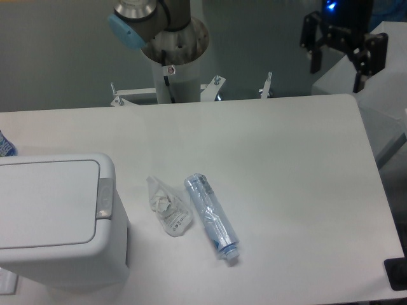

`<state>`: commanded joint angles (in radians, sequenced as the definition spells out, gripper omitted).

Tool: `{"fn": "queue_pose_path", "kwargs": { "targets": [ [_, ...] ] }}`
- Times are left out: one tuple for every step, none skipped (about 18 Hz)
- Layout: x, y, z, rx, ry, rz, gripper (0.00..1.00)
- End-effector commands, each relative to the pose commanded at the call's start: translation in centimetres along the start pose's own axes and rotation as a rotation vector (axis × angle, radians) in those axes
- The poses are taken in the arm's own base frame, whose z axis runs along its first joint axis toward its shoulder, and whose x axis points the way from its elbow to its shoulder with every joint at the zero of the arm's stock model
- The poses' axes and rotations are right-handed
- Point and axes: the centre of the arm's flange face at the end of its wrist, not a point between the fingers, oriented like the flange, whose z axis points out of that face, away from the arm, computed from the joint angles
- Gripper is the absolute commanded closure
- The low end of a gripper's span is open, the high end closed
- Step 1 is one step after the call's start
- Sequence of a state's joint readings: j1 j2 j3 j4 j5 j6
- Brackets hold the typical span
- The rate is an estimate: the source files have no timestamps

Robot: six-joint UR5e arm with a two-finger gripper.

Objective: Open the trash can
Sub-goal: 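Move the open gripper down toward the white trash can lid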

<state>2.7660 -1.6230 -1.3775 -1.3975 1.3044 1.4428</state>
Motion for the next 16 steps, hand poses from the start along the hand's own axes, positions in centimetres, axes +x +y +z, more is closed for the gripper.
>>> {"fn": "queue_pose_path", "kwargs": {
  "targets": [
    [0.4,-1.0,0.2,0.052,0.016,-0.098,0.0],
    [0.5,-1.6,0.3,0.088,0.028,-0.216,0.0],
    [0.5,-2.1,0.3,0.125,0.032,-0.318,0.0],
    [0.7,-3.0,0.4,0.163,0.036,-0.384,0.0],
    [1.2,-4.3,0.7,0.19,0.043,-0.429,0.0],
    [1.9,-5.2,1.2,0.197,0.049,-0.46,0.0],
    [2.7,-6.2,1.7,0.199,0.058,-0.489,0.0],
    [3.8,-7.1,1.9,0.2,0.075,-0.525,0.0],
    [4.7,-7.9,2.4,0.197,0.097,-0.567,0.0],
    [5.4,-9.0,2.7,0.199,0.113,-0.593,0.0],
    [6.0,-10.1,3.0,0.198,0.129,-0.618,0.0],
    [6.5,-10.8,3.2,0.199,0.141,-0.642,0.0],
    [6.8,-11.5,3.4,0.209,0.147,-0.664,0.0],
    [7.0,-12.3,3.8,0.216,0.15,-0.692,0.0],
    [7.0,-13.2,4.5,0.224,0.154,-0.733,0.0],
    [7.2,-14.2,5.2,0.229,0.165,-0.787,0.0]
  ]
}}
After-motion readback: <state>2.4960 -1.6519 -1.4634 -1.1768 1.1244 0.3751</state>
